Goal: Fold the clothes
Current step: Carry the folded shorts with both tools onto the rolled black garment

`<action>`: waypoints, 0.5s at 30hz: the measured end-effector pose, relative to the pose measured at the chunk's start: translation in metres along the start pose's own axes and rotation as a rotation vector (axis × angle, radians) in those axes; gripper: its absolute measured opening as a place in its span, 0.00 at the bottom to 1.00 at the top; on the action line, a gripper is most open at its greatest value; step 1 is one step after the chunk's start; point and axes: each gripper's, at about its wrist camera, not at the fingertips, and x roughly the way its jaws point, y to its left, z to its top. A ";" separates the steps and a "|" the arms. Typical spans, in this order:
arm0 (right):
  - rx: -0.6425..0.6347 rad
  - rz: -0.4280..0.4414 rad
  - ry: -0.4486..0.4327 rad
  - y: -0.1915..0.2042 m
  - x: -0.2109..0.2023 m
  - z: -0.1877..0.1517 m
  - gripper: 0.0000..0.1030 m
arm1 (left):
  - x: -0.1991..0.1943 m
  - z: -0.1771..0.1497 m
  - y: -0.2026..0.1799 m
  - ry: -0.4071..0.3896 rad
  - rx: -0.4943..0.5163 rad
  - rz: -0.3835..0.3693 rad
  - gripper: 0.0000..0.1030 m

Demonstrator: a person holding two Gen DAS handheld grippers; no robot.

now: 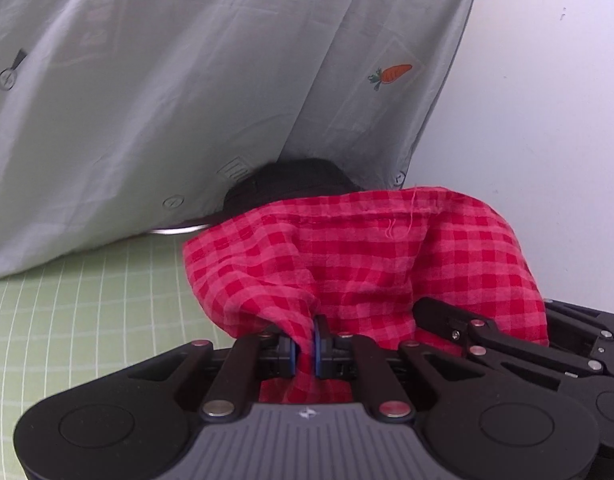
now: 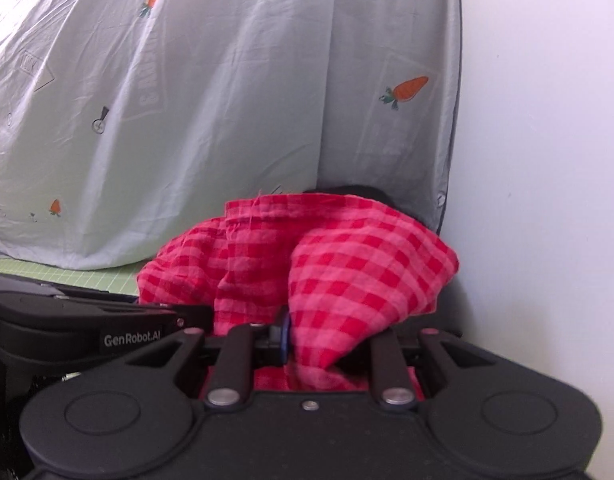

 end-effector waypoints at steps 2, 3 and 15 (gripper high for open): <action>-0.020 -0.019 -0.001 -0.013 0.026 0.014 0.20 | 0.024 0.016 -0.001 -0.001 0.006 0.006 0.08; -0.031 -0.029 0.003 -0.019 0.039 0.019 0.20 | 0.036 0.024 -0.001 0.002 0.007 0.008 0.09; -0.137 -0.198 0.078 -0.052 0.153 0.031 0.62 | 0.149 0.048 0.036 0.079 -0.066 0.127 0.41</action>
